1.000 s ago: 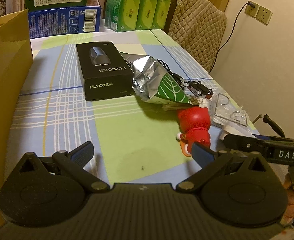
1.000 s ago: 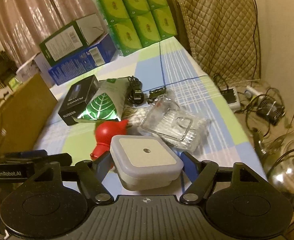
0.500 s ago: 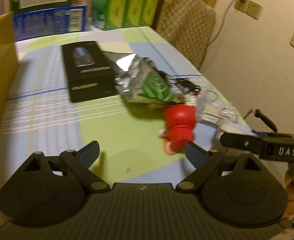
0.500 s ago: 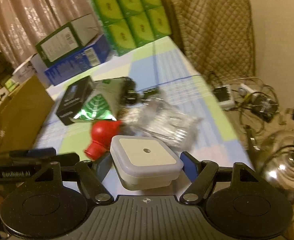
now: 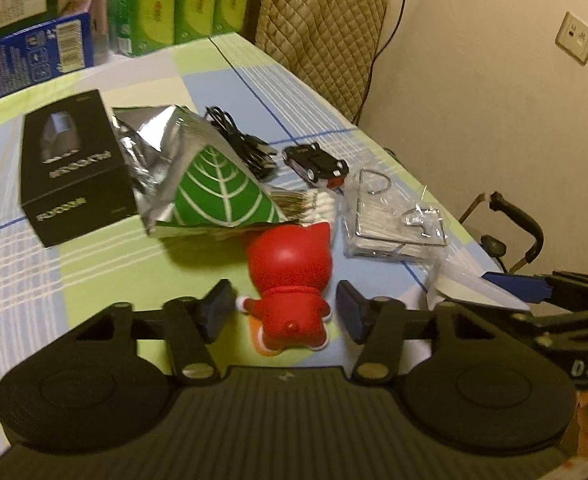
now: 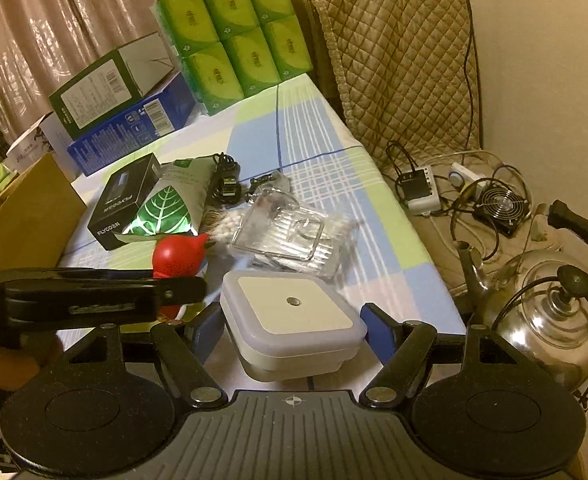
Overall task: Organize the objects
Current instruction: 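Grasp the red cat figure with the left gripper while the right holds the white box, then lift and carry the red figure and white box over the cardboard box, then open the left gripper to drop the red figure while the right releases the white box inside, then move both empty tools back over the table items, then grasp the clear plastic box with the right gripper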
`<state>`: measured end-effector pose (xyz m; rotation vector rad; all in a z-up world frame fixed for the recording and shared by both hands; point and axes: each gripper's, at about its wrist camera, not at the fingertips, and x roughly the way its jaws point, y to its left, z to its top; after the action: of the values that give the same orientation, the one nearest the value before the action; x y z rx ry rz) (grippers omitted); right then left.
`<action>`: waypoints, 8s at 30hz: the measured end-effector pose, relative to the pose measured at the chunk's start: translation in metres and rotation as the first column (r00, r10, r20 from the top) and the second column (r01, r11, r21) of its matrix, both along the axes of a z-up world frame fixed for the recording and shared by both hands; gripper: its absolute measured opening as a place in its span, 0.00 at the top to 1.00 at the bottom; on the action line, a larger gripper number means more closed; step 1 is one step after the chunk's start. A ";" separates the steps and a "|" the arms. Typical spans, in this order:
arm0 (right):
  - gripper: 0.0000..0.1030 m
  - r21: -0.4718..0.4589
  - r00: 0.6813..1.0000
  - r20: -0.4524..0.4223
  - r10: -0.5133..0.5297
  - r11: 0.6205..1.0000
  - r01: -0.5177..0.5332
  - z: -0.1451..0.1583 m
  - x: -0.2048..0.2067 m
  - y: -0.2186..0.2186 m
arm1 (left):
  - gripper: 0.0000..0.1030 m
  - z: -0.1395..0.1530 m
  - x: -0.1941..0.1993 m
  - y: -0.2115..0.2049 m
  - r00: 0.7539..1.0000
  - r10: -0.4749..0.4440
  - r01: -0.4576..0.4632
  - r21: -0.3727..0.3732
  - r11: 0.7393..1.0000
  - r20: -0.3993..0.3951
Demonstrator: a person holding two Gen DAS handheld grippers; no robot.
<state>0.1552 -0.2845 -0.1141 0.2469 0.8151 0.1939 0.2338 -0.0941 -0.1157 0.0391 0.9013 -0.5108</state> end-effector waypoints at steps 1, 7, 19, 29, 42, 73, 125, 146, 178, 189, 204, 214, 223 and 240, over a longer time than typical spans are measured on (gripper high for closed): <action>0.31 0.001 1.000 0.000 -0.001 1.000 0.001 0.000 0.000 0.001 | 0.55 0.000 0.001 -0.002 1.000 0.003 -0.003 0.006 1.000 0.008; 0.31 -0.001 1.000 -0.001 -0.003 1.000 0.003 0.001 -0.001 0.002 | 0.55 0.002 0.002 -0.003 1.000 0.002 -0.002 0.023 1.000 -0.003; 0.31 0.000 1.000 0.023 0.003 1.000 -0.003 0.018 -0.016 0.009 | 0.55 0.030 -0.022 0.023 0.999 0.034 -0.034 0.044 0.998 0.009; 0.31 -0.002 0.996 0.083 0.035 0.999 -0.034 0.058 -0.032 0.026 | 0.55 0.083 -0.053 0.048 0.994 0.090 -0.094 0.052 0.994 0.069; 0.31 -0.030 0.982 0.138 0.129 0.992 -0.126 0.099 -0.055 0.066 | 0.55 0.138 -0.102 0.093 0.978 0.169 -0.174 0.028 0.984 0.122; 0.31 -0.105 0.911 0.233 0.339 0.941 -0.323 0.167 -0.067 0.166 | 0.55 0.209 -0.146 0.181 0.938 0.284 -0.290 0.000 0.957 0.197; 0.31 0.013 0.840 0.120 0.529 0.846 -0.534 0.115 0.034 0.356 | 0.33 0.123 -0.056 0.364 0.878 0.474 -0.478 0.150 0.865 0.066; 0.21 0.084 0.852 0.176 0.492 0.855 -0.511 0.122 0.035 0.360 | 0.32 0.132 -0.082 0.370 0.879 0.469 -0.478 0.154 0.865 0.091; 0.20 -0.029 0.911 0.221 0.348 0.936 -0.350 0.165 -0.034 0.214 | 0.12 0.191 -0.136 0.282 0.886 0.432 -0.448 0.067 0.892 0.171; 0.20 -0.084 0.939 0.226 0.259 0.966 -0.246 0.169 -0.052 0.139 | 0.01 0.209 -0.149 0.224 0.912 0.352 -0.371 0.053 0.927 0.211; 0.20 -0.114 0.987 0.137 0.081 0.991 -0.066 0.131 -0.073 0.027 | 0.01 0.200 -0.143 0.150 0.935 0.280 -0.292 0.024 0.956 0.218; 0.20 -0.144 0.991 0.128 0.046 0.989 -0.027 0.123 -0.077 0.001 | 0.01 0.179 -0.130 0.110 0.949 0.265 -0.271 0.015 0.962 0.174; 0.20 -0.134 0.995 0.089 0.038 0.991 -0.025 0.096 -0.049 -0.007 | 0.01 0.143 -0.102 0.082 0.949 0.263 -0.275 0.047 0.960 0.175; 0.20 -0.263 0.965 0.068 0.252 0.938 -0.226 0.018 0.025 0.003 | 0.01 0.057 -0.037 0.046 0.960 0.213 -0.225 0.047 0.973 0.183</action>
<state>0.1806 -0.2812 -0.0965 -0.1043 0.7595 0.3261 0.1966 -0.0484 -0.0585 0.0449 0.7371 -0.2656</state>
